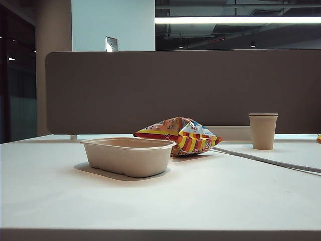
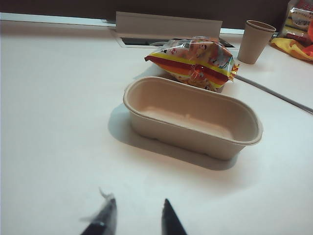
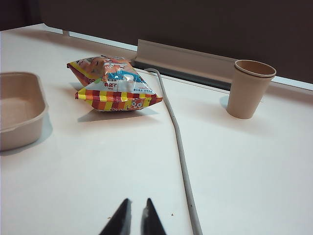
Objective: Pick up a bag of chips and put them in the box.
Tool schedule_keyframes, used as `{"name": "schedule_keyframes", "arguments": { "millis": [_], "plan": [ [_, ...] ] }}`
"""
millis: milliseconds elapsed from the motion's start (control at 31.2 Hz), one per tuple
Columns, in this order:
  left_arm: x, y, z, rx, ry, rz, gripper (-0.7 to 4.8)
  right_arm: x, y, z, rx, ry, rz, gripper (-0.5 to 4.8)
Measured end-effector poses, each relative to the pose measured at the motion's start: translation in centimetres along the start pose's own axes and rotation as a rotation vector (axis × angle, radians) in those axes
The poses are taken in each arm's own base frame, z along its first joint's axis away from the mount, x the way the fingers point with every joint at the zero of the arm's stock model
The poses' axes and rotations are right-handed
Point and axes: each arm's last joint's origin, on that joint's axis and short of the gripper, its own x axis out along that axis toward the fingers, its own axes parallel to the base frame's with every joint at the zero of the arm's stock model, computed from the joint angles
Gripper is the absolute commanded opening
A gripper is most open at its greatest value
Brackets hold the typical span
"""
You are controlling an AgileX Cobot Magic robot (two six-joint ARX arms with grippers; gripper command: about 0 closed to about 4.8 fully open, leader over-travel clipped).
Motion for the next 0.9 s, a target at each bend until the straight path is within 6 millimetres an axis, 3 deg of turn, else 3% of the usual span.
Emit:
{"name": "schedule_keyframes", "arguments": {
  "millis": [417,897],
  "plan": [
    [0.00,0.00,0.00,0.000,0.000,0.000,1.21,0.00,0.00,0.00,0.028,0.000,0.001,0.44],
    [0.00,0.00,0.01,-0.145,-0.001,0.000,1.21,-0.03,-0.06,0.78,0.590,-0.079,0.022,0.44]
  ]
}}
